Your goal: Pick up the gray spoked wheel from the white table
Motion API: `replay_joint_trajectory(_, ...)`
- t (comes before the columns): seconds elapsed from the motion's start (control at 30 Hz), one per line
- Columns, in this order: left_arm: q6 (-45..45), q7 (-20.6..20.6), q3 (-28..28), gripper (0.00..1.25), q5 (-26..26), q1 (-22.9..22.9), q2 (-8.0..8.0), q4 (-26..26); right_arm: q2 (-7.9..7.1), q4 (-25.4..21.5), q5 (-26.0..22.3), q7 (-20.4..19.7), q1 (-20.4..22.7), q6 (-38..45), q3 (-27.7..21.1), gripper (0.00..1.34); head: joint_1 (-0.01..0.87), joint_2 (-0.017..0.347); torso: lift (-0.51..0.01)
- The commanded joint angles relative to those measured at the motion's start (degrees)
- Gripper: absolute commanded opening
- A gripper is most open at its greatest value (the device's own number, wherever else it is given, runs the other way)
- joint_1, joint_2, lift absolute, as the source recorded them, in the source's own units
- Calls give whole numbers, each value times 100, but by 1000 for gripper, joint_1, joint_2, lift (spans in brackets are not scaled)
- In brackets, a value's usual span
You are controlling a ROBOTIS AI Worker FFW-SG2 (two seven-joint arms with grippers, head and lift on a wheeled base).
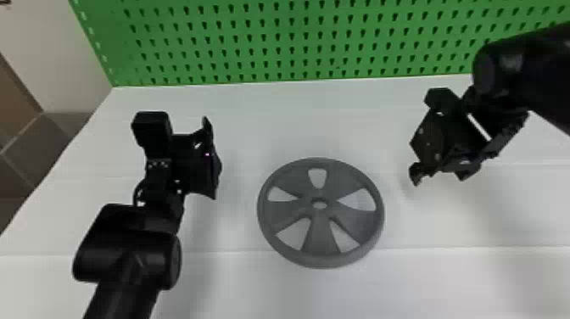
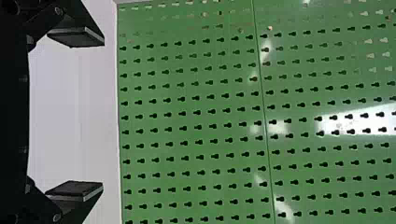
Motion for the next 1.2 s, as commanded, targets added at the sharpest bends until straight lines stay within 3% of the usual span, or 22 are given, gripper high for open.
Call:
replay_joint_trajectory(0.0,9,0,-14,1062,7,-6,1,0,4,120,80,-1,12,-34,-177,1227,779,118,-87)
replay_joint_trajectory(0.73,35,0,-40,1062,-10,-41,1,0,66,173,185,-1,-14,-8,-159,1227,779,118,-87)
replay_joint_trajectory(1.17,44,9,-58,1062,-19,-58,10,0,312,164,282,-1,4,45,-141,1227,779,118,-87)
